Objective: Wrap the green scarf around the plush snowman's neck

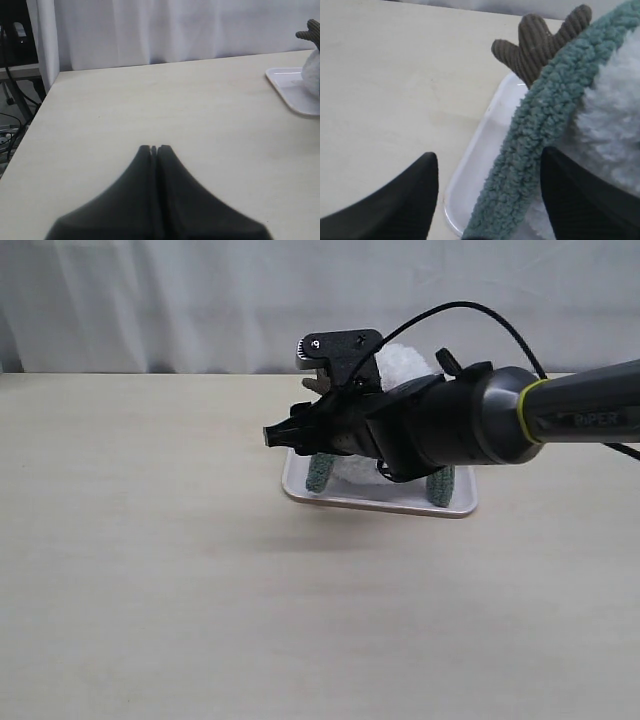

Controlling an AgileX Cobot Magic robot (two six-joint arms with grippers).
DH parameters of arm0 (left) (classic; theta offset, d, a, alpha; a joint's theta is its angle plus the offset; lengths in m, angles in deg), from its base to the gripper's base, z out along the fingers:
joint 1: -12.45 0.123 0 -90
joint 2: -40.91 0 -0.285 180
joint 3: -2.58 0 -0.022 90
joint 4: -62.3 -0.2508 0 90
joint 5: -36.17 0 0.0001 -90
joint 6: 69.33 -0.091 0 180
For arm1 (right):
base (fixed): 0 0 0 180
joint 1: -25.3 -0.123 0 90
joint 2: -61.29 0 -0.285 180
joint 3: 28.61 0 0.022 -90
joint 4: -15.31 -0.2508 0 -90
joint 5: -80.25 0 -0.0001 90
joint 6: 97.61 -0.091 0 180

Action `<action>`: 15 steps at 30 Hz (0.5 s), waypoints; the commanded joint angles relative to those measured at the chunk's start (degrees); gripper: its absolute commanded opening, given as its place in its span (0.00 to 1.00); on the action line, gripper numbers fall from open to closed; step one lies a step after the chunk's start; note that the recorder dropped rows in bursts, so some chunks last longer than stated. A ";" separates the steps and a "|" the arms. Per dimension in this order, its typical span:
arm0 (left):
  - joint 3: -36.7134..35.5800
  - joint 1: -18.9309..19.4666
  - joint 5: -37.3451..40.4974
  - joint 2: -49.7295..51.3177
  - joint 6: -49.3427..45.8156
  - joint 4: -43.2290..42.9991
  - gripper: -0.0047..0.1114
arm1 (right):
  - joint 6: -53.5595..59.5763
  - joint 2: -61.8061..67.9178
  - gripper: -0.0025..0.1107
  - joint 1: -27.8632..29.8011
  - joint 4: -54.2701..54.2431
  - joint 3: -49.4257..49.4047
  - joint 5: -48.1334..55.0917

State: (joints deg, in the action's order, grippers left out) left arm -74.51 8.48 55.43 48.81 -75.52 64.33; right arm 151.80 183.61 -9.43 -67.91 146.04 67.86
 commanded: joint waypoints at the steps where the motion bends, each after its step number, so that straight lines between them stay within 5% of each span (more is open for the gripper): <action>1: -0.13 0.21 -0.74 -0.12 0.29 0.16 0.04 | 0.27 0.97 0.52 0.94 -0.06 0.75 -2.74; 15: -0.13 0.21 -0.74 -0.12 0.29 0.16 0.04 | -0.87 6.24 0.52 2.12 1.03 4.00 3.40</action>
State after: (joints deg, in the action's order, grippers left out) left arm -74.51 8.48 55.43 48.81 -75.52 64.33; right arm 151.12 189.24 -7.42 -67.11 149.19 69.95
